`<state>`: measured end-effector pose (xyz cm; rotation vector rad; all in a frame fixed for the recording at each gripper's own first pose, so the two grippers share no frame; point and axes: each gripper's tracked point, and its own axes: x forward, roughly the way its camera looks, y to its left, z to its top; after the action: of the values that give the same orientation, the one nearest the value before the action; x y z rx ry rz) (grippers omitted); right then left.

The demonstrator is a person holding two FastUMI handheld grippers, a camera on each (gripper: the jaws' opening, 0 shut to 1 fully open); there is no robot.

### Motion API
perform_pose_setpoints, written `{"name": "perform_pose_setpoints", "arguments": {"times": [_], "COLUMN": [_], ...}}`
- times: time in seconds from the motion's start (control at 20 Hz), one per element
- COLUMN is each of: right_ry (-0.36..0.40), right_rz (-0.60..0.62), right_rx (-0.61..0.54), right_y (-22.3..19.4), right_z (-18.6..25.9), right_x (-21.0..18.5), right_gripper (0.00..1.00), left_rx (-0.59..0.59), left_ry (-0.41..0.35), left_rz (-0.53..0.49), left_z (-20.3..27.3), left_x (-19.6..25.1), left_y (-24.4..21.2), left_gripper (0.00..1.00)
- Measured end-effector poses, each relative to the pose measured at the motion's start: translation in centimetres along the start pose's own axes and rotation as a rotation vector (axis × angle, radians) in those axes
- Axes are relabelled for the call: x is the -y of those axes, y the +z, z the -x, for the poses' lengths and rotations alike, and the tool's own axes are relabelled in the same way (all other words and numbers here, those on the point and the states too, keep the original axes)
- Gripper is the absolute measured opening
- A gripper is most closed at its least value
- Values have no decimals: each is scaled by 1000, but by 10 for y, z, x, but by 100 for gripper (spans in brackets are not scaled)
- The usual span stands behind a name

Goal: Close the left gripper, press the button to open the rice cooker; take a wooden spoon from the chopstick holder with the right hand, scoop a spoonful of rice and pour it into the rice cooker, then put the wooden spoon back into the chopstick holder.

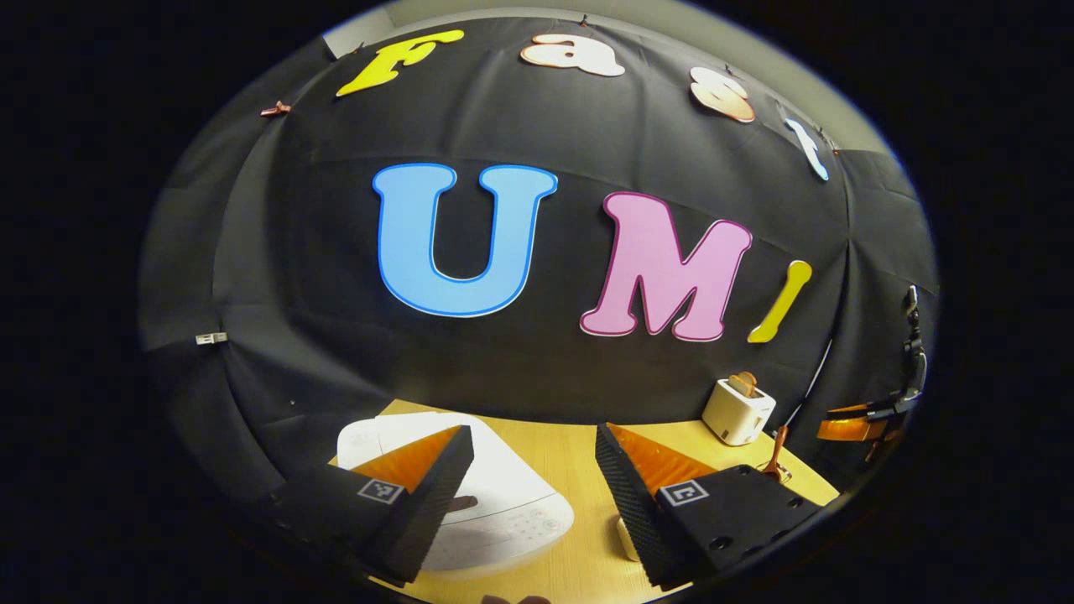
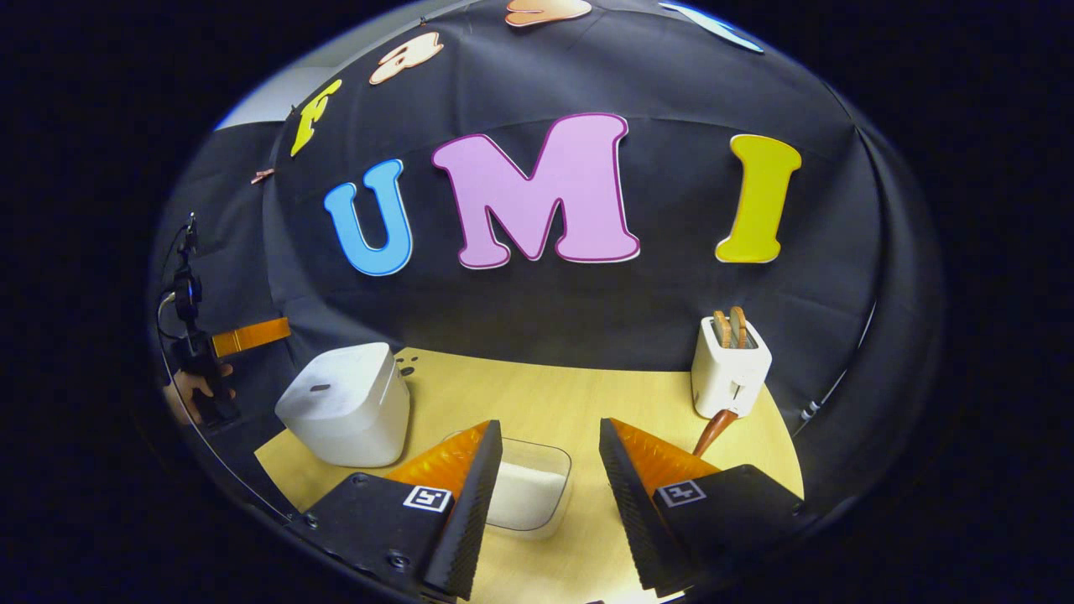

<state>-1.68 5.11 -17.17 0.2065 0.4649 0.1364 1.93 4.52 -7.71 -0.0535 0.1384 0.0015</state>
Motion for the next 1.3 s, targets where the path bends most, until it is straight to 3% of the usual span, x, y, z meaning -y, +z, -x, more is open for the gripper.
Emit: {"name": "perform_pose_setpoints", "arguments": {"times": [0.45,1.3], "right_ry": [-7,17], "right_rz": [-8,13], "right_rx": [19,42], "right_y": [16,27], "right_z": [1,0], "right_x": [-17,-16], "right_gripper": [74,74], "left_rx": [-10,-20], "left_ry": [-37,-19], "left_rz": [14,19], "left_z": [7,6], "left_x": [3,14], "left_y": [-5,-1], "left_gripper": [95,95]}}
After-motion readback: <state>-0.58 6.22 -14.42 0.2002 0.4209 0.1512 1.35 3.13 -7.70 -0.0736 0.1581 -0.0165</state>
